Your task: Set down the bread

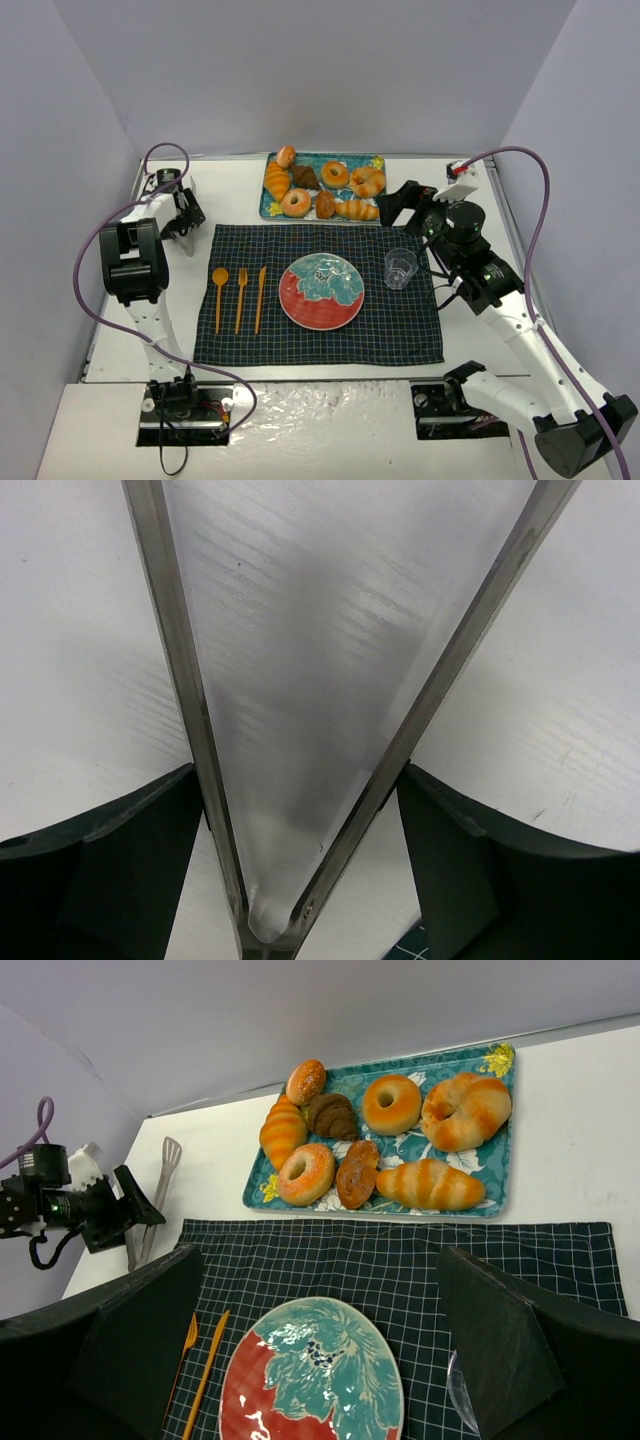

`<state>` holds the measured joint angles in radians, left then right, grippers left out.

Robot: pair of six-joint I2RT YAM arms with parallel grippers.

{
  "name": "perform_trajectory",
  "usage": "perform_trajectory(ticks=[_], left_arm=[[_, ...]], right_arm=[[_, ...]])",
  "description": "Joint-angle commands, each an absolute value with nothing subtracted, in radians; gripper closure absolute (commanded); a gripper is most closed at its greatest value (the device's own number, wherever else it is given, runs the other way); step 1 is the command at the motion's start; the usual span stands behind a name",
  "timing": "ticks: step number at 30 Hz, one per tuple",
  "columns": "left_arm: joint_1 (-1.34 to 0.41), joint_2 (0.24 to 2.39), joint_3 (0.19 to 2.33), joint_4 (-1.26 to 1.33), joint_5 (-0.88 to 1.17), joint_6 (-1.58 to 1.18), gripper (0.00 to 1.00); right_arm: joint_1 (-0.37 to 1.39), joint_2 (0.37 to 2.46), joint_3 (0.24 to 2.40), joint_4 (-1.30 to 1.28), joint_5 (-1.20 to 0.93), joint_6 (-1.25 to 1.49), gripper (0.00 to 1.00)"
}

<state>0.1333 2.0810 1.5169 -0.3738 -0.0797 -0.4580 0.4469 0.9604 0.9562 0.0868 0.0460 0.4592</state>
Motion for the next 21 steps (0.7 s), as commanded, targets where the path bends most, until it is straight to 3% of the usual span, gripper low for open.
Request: perform_trajectory(ticks=[1, 7, 21], left_arm=[[0.143, 2.082, 1.543, -0.364, -0.047, -0.465, 0.32], [0.137, 2.069, 1.539, -0.363, -0.038, -0.466, 0.45], [0.118, 2.006, 1.523, -0.353, -0.025, -0.476, 0.47]], right_arm=[[0.453, 0.96, 0.954, 0.176, 0.044, 0.473, 0.0], [0.453, 0.944, 0.943, 0.176, 0.049, 0.481, 0.0], [0.453, 0.926, 0.923, 0.176, 0.055, 0.486, 0.0]])
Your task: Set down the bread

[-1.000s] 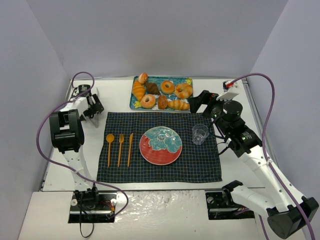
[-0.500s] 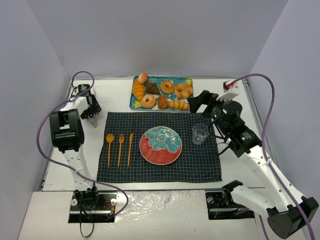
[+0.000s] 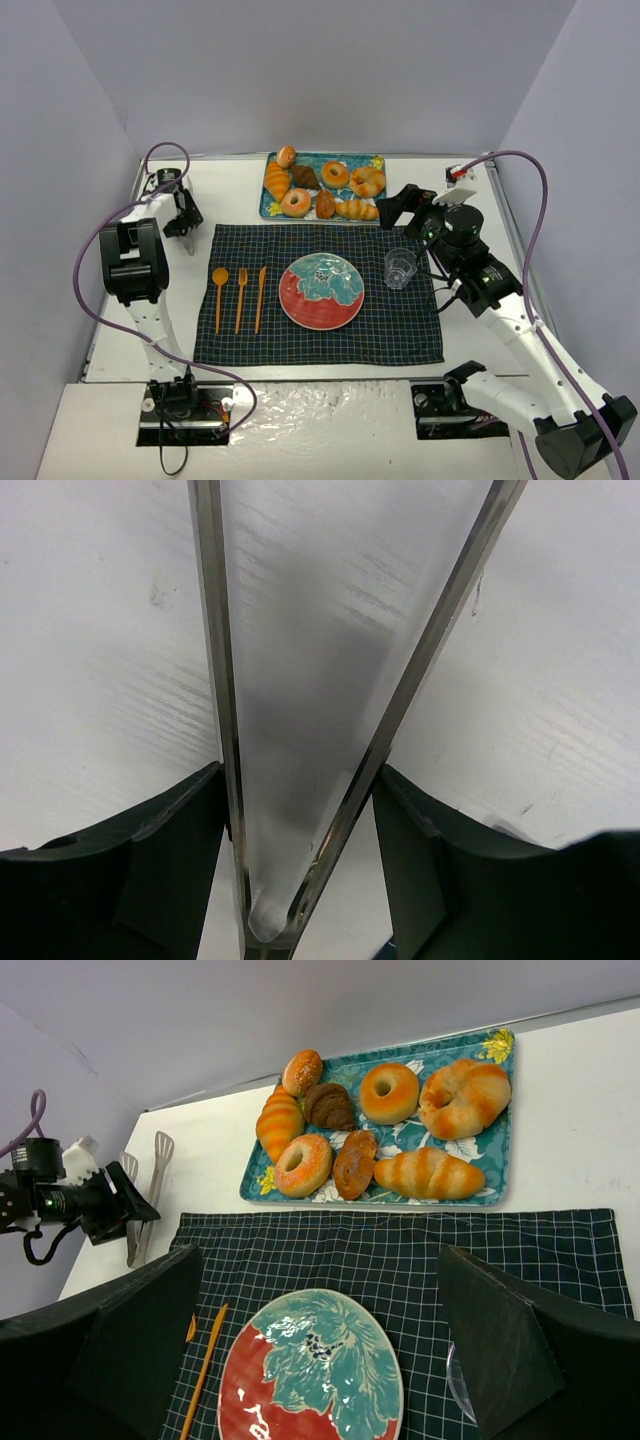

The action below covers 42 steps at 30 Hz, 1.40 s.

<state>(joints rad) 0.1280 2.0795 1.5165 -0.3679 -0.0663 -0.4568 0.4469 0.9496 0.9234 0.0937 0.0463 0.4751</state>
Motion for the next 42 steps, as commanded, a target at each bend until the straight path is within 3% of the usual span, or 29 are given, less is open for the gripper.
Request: perform_trajectory(ticks=[1, 42], left_arm=[[0.117, 1.995, 1.525, -0.352, -0.023, -0.477, 0.47], [0.042, 1.723, 1.511, -0.487, -0.132, -0.481, 0.46]], right_arm=[[0.453, 0.924, 0.922, 0.176, 0.056, 0.488, 0.0], [0.454, 0.897, 0.918, 0.176, 0.025, 0.523, 0.0]])
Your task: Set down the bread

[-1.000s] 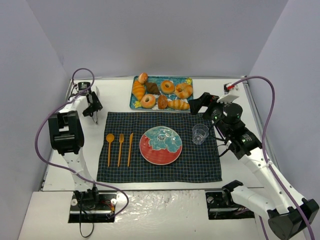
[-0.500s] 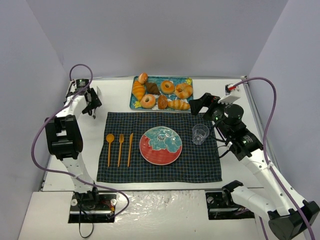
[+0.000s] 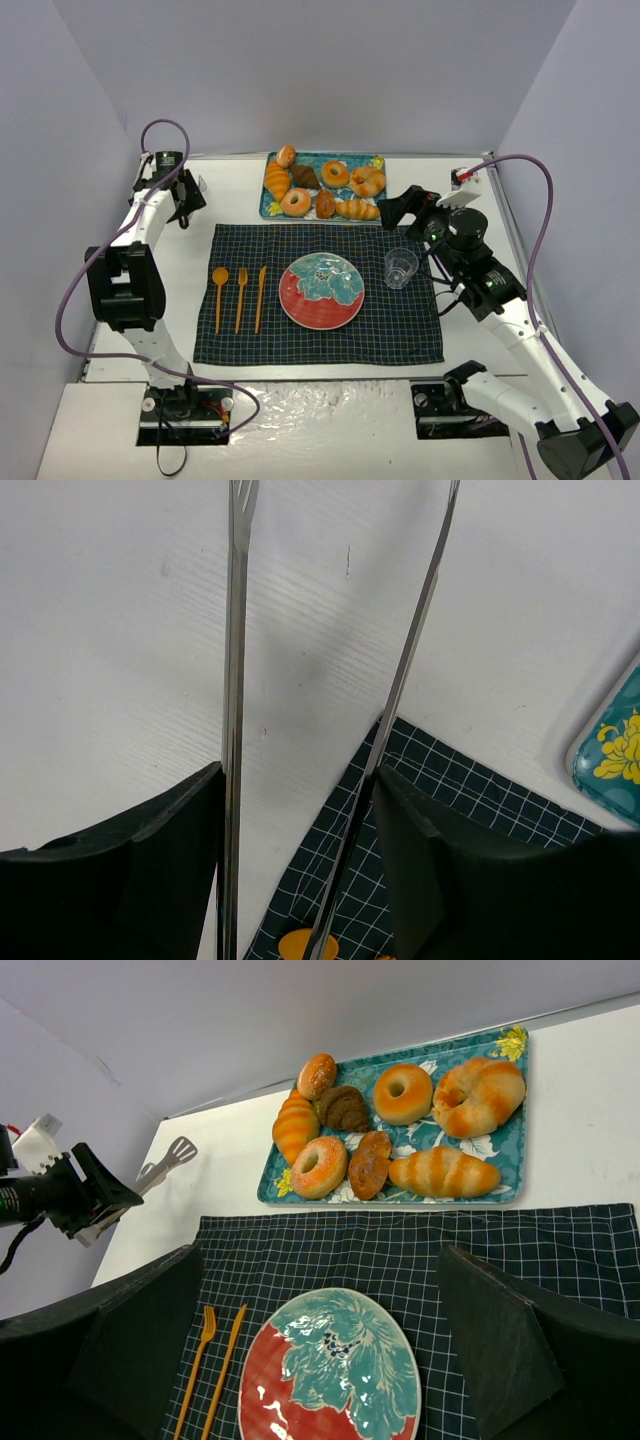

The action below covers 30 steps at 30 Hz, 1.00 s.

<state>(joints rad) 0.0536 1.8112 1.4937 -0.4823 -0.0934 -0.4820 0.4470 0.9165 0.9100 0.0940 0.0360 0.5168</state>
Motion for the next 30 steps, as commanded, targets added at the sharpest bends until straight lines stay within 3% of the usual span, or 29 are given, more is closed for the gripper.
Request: perform_trajectory(ticks=[1, 30], left_arm=[[0.038, 1.721, 1.51, -0.488, -0.137, -0.48, 0.46], [-0.12, 1.603, 1.626, -0.607, -0.114, -0.417, 0.47]], right_arm=[[0.454, 0.896, 0.917, 0.176, 0.025, 0.523, 0.0], [0.455, 0.922, 0.924, 0.176, 0.028, 0.522, 0.0]])
